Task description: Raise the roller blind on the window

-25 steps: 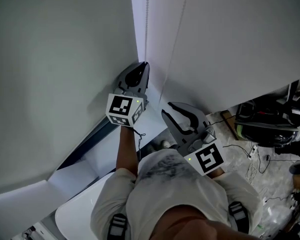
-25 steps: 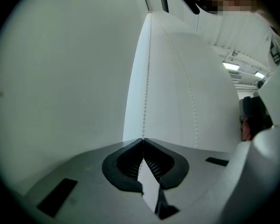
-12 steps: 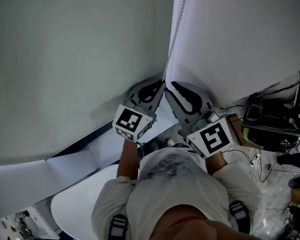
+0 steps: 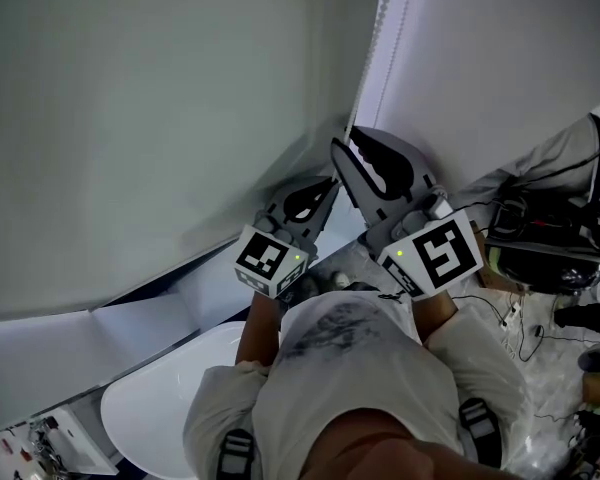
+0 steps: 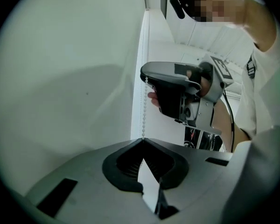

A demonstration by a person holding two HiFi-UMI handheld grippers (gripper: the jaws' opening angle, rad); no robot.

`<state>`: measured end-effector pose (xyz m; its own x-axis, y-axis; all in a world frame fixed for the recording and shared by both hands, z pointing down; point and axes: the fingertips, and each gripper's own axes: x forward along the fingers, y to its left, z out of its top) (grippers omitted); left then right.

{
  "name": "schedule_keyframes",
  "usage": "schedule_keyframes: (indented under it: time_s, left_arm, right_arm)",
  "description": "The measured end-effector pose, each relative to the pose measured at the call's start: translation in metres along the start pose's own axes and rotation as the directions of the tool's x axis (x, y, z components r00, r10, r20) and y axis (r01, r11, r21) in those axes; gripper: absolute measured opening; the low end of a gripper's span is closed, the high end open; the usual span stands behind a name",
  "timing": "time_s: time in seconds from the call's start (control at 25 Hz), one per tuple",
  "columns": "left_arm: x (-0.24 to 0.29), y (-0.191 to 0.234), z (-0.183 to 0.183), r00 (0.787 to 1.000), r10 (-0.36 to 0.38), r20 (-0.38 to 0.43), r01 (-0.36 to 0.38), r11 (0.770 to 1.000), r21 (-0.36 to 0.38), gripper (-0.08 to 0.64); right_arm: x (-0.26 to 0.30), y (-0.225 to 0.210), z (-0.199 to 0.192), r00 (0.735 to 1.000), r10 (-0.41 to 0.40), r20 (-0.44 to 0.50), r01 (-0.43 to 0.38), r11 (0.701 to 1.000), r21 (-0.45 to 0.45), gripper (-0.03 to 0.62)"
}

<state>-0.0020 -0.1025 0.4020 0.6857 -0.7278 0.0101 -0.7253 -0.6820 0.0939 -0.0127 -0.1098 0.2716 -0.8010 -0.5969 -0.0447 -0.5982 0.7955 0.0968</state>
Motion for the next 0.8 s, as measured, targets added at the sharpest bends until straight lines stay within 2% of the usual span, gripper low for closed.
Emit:
schedule_keyframes:
  time_s: [0.12,0.4,0.8]
  left_arm:
    - [0.0,-0.003,-0.003,1.0,0.002,0.007,-0.002,1.0,-0.011,0.008]
    - [-0.008,-0.007,-0.014,1.0,0.01,0.022,-0.009,0.998,-0.055,0.008]
    - [-0.008,-0.008,-0.065,0.997,0.047,-0.054,-0.051,0.996,-0.074,0.008]
  right_arm:
    - [-0.001,0.002,0.003,1.0,0.027,0.0,-0.027,1.0,0.014,0.063]
    - [-0.008,0.015,-0.006,0.998,0.057,0.033,-0.058,0.998,0.036,0.06]
    - [-0.017,0.024,-0.055,0.997,0.072,0.015,-0.072,0.997,0.026,0.06]
